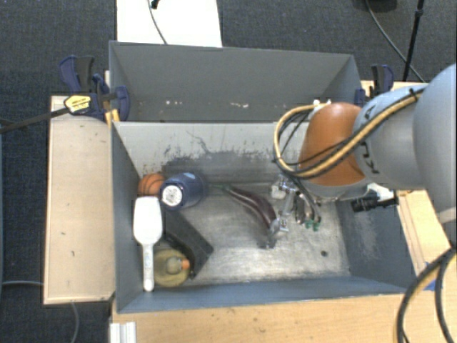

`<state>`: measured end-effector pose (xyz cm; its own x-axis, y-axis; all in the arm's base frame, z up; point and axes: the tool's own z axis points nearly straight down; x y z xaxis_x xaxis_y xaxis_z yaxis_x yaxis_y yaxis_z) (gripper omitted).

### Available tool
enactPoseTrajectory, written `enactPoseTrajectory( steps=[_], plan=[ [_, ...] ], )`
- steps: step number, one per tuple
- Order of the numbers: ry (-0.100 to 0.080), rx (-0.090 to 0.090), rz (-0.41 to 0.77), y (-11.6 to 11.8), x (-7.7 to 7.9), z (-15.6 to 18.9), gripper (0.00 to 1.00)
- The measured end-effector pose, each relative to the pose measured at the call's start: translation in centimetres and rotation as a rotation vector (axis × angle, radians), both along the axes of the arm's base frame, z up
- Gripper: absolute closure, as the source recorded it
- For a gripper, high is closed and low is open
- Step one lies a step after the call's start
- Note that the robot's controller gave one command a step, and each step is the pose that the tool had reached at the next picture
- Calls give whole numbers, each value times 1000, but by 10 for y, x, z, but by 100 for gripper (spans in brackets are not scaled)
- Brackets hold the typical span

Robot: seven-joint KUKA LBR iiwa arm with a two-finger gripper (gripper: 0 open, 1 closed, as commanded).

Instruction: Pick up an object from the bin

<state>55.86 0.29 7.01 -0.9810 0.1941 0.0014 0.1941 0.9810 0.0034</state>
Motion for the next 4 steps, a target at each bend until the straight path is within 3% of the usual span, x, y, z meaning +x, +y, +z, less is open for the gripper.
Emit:
enactPoseTrajectory(
  steps=[1, 4],
  plan=[
    [-13, -2, -288, -2, -14, 4, 100],
    [-13, -3, -281, -2, -14, 4, 100]
  ],
)
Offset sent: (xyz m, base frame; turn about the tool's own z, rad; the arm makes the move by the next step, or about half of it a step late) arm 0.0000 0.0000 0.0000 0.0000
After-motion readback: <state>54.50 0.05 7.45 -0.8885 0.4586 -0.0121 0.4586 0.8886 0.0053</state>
